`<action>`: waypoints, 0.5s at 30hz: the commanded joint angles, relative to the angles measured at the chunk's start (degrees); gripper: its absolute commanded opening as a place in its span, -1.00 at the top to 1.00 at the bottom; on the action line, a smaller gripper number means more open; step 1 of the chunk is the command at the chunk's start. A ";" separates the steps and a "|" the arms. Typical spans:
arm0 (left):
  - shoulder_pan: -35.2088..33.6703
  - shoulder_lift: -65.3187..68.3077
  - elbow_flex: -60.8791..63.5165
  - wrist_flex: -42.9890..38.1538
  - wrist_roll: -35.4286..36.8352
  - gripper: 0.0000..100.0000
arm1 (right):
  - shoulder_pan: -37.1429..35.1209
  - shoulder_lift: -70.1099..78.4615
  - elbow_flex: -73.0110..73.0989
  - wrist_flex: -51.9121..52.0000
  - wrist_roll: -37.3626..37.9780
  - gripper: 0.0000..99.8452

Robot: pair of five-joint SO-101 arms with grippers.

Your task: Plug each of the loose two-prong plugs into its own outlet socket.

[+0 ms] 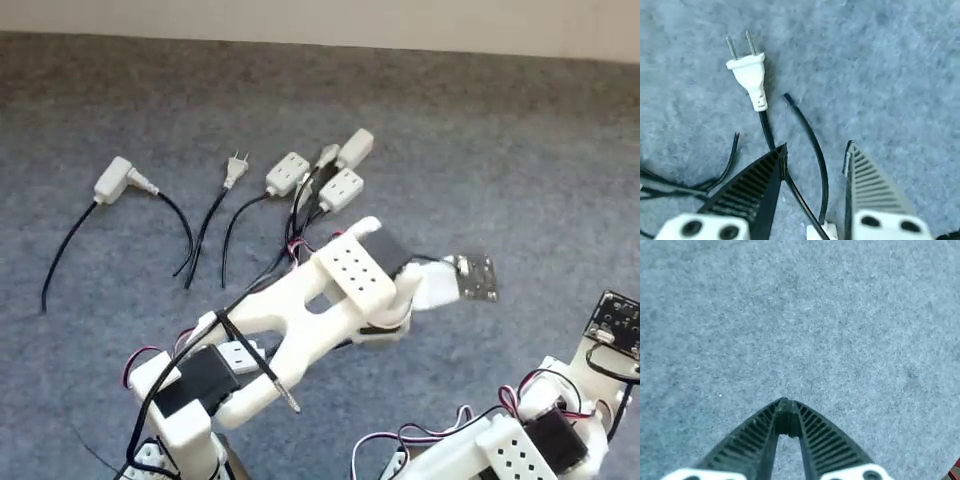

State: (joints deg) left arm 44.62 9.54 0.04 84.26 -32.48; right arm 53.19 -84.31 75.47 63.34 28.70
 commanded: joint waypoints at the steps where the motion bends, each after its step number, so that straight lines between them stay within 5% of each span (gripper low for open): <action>1: -5.76 -2.68 -9.98 6.51 1.76 0.57 | -1.54 -0.57 -0.40 -0.92 0.79 0.99; 9: -30.55 -2.86 -30.46 16.09 16.00 0.57 | -10.59 -0.04 -1.01 1.36 0.79 0.99; 15: -50.51 -2.33 -23.43 15.82 18.81 0.57 | -25.71 6.46 -10.15 9.19 -1.85 0.99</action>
State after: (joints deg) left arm 2.24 9.54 -26.59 99.65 -14.29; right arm 34.11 -83.34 73.19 69.49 28.70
